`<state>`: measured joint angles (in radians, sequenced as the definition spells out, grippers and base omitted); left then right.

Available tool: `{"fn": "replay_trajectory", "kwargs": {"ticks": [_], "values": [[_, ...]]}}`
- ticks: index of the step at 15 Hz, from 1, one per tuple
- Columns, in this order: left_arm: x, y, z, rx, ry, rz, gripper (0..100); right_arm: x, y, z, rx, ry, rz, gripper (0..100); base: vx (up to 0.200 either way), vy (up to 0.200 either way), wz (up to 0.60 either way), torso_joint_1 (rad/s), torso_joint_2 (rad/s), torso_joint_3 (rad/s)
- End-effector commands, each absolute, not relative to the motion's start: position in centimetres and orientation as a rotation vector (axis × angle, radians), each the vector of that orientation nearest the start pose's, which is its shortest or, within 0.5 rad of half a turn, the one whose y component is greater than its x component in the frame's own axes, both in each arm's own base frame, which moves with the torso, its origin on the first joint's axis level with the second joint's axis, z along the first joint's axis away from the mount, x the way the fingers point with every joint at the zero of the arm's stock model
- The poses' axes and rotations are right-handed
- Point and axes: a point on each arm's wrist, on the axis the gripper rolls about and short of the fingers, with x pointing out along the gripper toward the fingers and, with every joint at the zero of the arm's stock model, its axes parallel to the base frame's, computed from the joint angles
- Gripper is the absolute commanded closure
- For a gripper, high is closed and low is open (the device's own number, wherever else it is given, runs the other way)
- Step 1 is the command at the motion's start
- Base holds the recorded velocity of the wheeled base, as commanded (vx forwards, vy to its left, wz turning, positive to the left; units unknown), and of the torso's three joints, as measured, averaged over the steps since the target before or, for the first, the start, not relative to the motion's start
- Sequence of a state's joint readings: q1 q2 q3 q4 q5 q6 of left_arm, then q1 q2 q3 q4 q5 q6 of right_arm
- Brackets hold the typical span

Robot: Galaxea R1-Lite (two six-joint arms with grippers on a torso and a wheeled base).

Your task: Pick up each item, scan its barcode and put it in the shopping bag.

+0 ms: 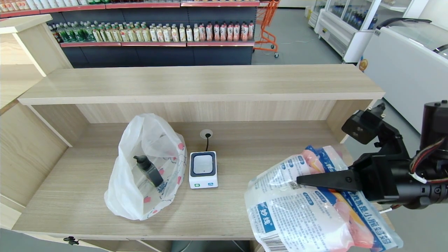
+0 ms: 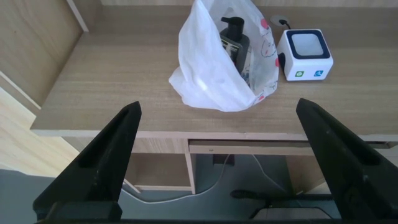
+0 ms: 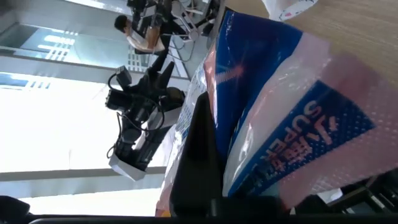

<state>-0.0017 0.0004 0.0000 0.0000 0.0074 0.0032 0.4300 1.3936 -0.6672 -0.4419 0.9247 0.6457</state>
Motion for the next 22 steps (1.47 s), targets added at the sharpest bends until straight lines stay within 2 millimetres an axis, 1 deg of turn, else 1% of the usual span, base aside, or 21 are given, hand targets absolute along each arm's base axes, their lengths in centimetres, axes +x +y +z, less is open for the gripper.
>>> {"fn": "replay_trajectory", "kwargs": {"ticks": [1, 5, 15, 19, 20, 21, 22], "values": [[-2.3, 0.0, 7.5, 0.003, 0.0, 0.008, 0, 19.1, 10.7, 20.8, 0.617, 0.731, 1.199, 100, 0.0, 0.0, 0.0, 0.0, 0.0, 0.0], [-2.3, 0.0, 7.5, 0.003, 0.0, 0.006, 0, 19.0, 10.5, 21.1, 0.644, 0.735, 1.187, 100, 0.0, 0.0, 0.0, 0.0, 0.0, 0.0], [-2.3, 0.0, 7.5, 0.003, 0.0, 0.006, 0, 18.8, 10.3, 21.4, 0.642, 0.718, 1.188, 100, 0.0, 0.0, 0.0, 0.0, 0.0, 0.0], [-2.3, 0.0, 7.5, 0.003, 0.0, 0.006, 0, 18.5, 10.0, 21.7, 0.601, 0.658, 1.189, 100, 0.0, 0.0, 0.0, 0.0, 0.0, 0.0], [-2.3, 0.0, 7.5, 0.003, 0.0, 0.006, 0, 18.9, 9.9, 21.0, 0.388, 0.511, 1.16, 100, 0.0, 0.0, 0.0, 0.0, 0.0, 0.0], [-2.3, 0.0, 7.5, 0.003, 0.0, 0.006, 0, 19.0, 9.8, 20.1, 0.216, 0.421, 1.136, 100, 0.0, 0.0, 0.0, 0.0, 0.0, 0.0], [-2.3, 0.0, 7.5, 0.003, 0.0, 0.006, 0, 19.3, 9.2, 19.3, 0.008, 0.316, 1.085, 100, 0.0, 0.0, 0.0, 0.0, 0.0, 0.0]]}}
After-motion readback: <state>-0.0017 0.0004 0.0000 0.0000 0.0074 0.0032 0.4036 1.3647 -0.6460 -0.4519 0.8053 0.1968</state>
